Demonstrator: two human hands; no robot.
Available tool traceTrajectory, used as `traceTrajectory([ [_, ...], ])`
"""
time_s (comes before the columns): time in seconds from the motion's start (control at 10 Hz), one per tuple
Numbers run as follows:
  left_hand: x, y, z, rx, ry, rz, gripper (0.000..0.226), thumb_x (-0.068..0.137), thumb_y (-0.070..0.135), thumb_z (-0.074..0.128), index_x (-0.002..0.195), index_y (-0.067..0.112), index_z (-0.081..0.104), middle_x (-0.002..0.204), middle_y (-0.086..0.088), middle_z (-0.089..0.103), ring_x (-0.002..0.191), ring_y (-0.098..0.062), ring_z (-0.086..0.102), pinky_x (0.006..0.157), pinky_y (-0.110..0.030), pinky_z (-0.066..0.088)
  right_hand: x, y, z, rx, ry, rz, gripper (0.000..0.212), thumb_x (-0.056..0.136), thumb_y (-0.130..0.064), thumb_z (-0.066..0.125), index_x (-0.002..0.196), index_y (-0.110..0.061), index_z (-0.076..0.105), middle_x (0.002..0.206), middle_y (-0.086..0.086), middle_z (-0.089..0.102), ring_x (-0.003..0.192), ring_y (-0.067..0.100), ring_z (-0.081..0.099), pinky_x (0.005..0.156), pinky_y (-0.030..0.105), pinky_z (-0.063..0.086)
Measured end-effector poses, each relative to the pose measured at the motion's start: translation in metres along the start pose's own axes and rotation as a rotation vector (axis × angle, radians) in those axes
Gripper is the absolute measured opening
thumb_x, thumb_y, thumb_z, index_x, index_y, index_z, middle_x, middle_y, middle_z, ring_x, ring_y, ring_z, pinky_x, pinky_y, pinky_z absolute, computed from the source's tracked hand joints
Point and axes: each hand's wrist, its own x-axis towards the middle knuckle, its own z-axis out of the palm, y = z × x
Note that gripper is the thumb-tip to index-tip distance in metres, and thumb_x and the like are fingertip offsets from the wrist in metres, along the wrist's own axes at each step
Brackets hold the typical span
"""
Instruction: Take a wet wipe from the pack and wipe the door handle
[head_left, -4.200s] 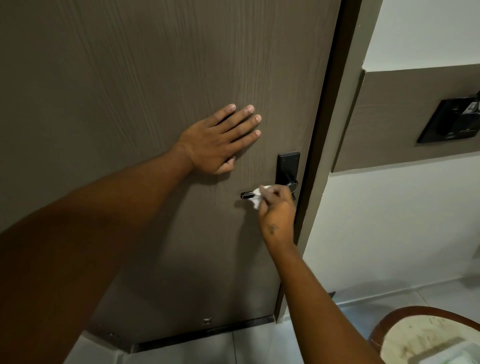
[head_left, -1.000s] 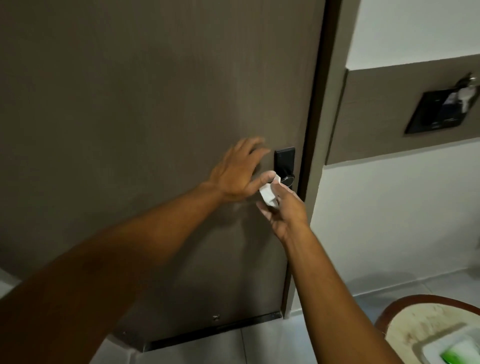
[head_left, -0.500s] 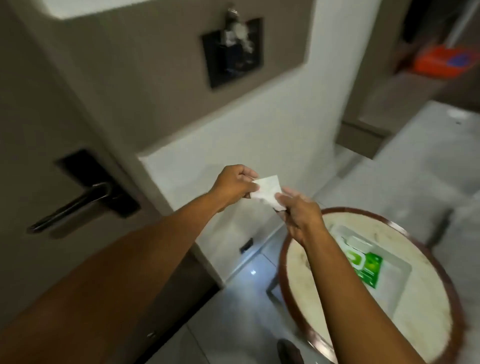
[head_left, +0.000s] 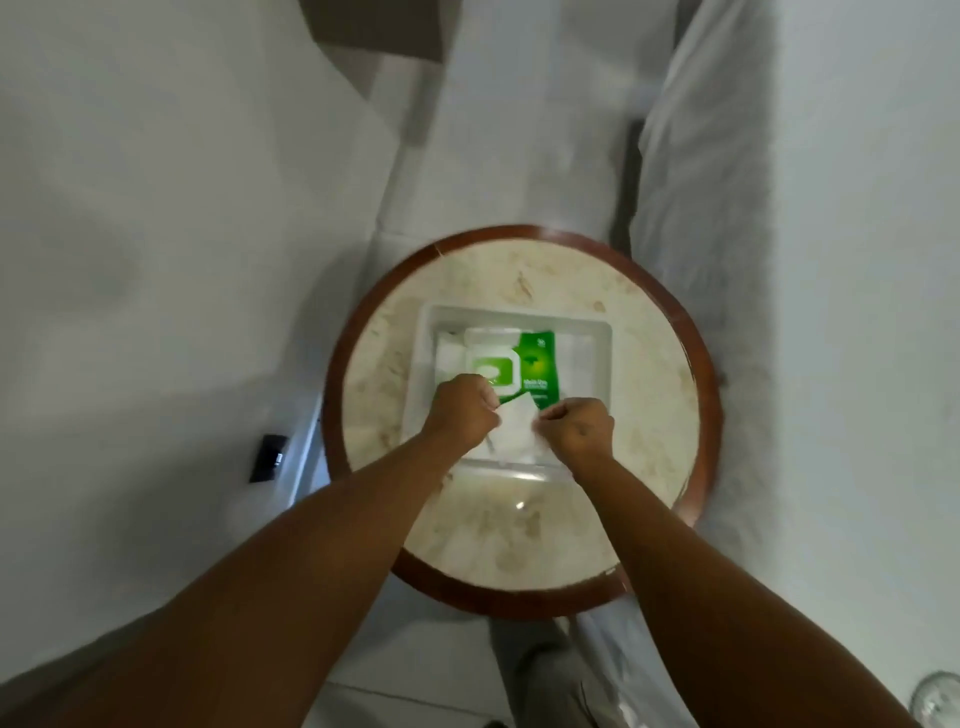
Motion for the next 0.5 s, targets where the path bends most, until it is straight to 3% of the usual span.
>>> traceTrajectory([
  [0.1,0.021,-0.021,0.03,0.047,0.007,-0.01,0.02,0.069,0.011,0.089,0.08,0.013,0.071,0.086,-0.003,0.073,0.085,-0.02,0.069,0.073,-0.023,0.048,0.026,0.024,0.017,-0.128,0.005,-0.065,0.005,0.077,-0.011,0.078,0.075,-0.015,0.078,0.082,0.005,0.076,0.079,0.021,0.07,0.073,0.021,0.051],
  [0.2,0.028,-0.029,0.037,0.052,-0.001,0.011,0.018,0.071,0.013,0.088,0.078,0.013,0.072,0.084,-0.003,0.073,0.082,-0.021,0.068,0.072,-0.025,0.049,0.036,0.031,0.022,-0.146,0.004,-0.077,0.006,0.08,-0.009,0.075,0.079,-0.014,0.078,0.084,0.007,0.077,0.079,0.023,0.07,0.074,0.024,0.055],
  [0.3,0.022,-0.032,0.036,0.151,-0.06,0.148,0.015,0.078,0.017,0.083,0.08,0.003,0.076,0.083,-0.012,0.076,0.081,-0.026,0.07,0.069,-0.027,0.05,0.036,0.028,0.019,-0.237,-0.057,-0.091,0.013,0.083,-0.007,0.071,0.091,-0.013,0.079,0.096,0.008,0.076,0.086,0.022,0.069,0.073,0.018,0.046],
  [0.4,0.011,-0.027,0.028,0.171,-0.085,0.18,0.022,0.085,0.019,0.077,0.096,0.001,0.076,0.095,-0.016,0.076,0.091,-0.03,0.069,0.072,-0.026,0.046,0.029,0.019,0.016,-0.292,-0.119,-0.152,0.021,0.084,-0.004,0.071,0.103,-0.01,0.075,0.11,0.011,0.072,0.098,0.024,0.067,0.081,0.02,0.046],
  [0.5,-0.012,-0.023,0.017,0.199,-0.16,0.144,0.051,0.091,0.021,0.07,0.136,0.001,0.057,0.135,-0.019,0.061,0.122,-0.033,0.059,0.102,-0.037,0.047,0.005,-0.001,0.01,-0.417,-0.216,-0.225,0.028,0.086,-0.003,0.066,0.114,-0.005,0.068,0.121,0.016,0.066,0.11,0.03,0.061,0.093,0.031,0.047],
])
